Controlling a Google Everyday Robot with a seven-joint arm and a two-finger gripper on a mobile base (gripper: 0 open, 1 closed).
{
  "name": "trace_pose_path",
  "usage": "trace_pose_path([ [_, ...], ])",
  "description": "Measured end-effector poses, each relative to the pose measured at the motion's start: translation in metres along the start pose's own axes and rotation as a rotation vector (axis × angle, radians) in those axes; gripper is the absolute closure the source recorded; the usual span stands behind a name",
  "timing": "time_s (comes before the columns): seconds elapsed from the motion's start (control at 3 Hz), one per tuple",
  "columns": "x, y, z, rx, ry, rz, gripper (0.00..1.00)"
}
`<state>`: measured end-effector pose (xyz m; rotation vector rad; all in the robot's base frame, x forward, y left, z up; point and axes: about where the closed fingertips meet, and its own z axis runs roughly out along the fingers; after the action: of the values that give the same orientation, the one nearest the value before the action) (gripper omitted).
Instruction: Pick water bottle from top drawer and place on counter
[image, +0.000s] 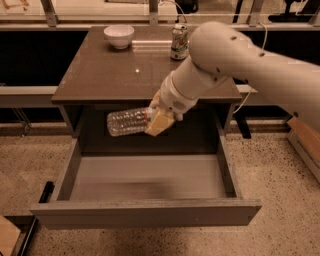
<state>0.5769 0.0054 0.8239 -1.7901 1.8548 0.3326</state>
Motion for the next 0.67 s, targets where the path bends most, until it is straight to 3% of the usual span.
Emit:
trace_pose_path([
  [0.33,-0.0138,-0.0504,-0.0541,0.08,0.023,-0.042,1.0],
  [0.67,-0.0137,-0.0505,-0.0542,0.08,0.024,-0.042,1.0],
])
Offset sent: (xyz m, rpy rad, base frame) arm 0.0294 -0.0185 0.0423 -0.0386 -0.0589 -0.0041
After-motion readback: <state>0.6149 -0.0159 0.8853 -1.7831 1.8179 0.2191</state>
